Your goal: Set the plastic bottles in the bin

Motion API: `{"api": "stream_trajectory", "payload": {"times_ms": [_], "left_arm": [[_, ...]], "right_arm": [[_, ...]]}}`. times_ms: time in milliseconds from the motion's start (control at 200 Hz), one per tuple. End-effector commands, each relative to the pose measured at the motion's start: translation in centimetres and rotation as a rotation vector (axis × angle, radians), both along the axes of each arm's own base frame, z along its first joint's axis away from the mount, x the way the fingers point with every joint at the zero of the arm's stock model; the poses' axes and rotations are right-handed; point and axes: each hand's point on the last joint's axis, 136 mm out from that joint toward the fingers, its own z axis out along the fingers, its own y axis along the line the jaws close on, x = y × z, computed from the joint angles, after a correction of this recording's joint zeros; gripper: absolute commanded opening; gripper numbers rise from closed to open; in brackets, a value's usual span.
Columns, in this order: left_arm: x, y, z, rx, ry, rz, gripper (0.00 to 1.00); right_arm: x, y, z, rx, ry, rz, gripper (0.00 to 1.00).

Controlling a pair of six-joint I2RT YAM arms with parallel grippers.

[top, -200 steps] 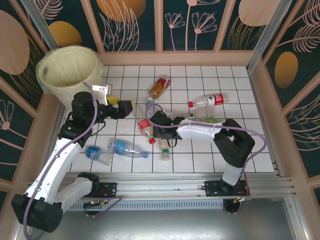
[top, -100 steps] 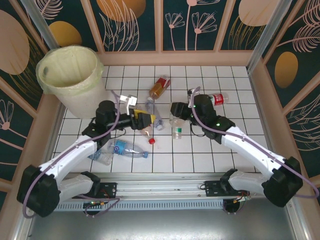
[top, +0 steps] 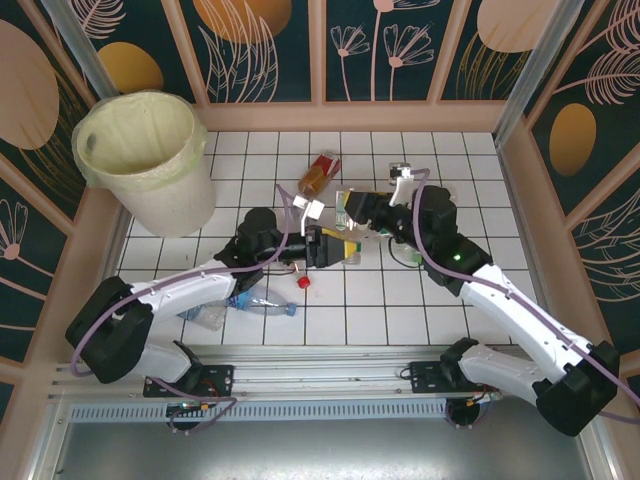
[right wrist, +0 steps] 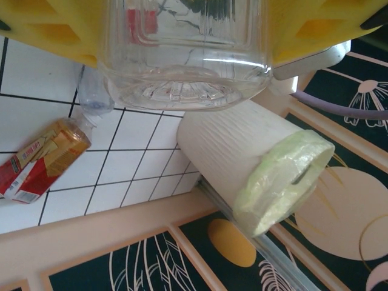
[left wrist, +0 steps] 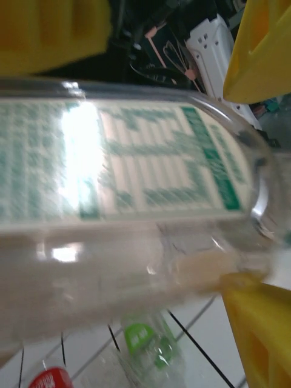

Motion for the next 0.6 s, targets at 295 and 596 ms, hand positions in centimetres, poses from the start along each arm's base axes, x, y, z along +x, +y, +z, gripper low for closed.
{"api": "stream_trajectory", "payload": {"times_ms": [295, 596], "left_arm": [[-0.2, -1.8, 2.7, -0.084, -0.043, -0.038, 0.44], [0.8, -1.6, 2.5, -0.039, -0.052, 0.026, 0.36]], "right_arm": [[-0.3, -1.4, 2.0, 0.059, -0.055, -0.026, 0.56], [-0.3, -1.8, 1.7, 0.052, -0.059, -0.041, 0.71]]}}
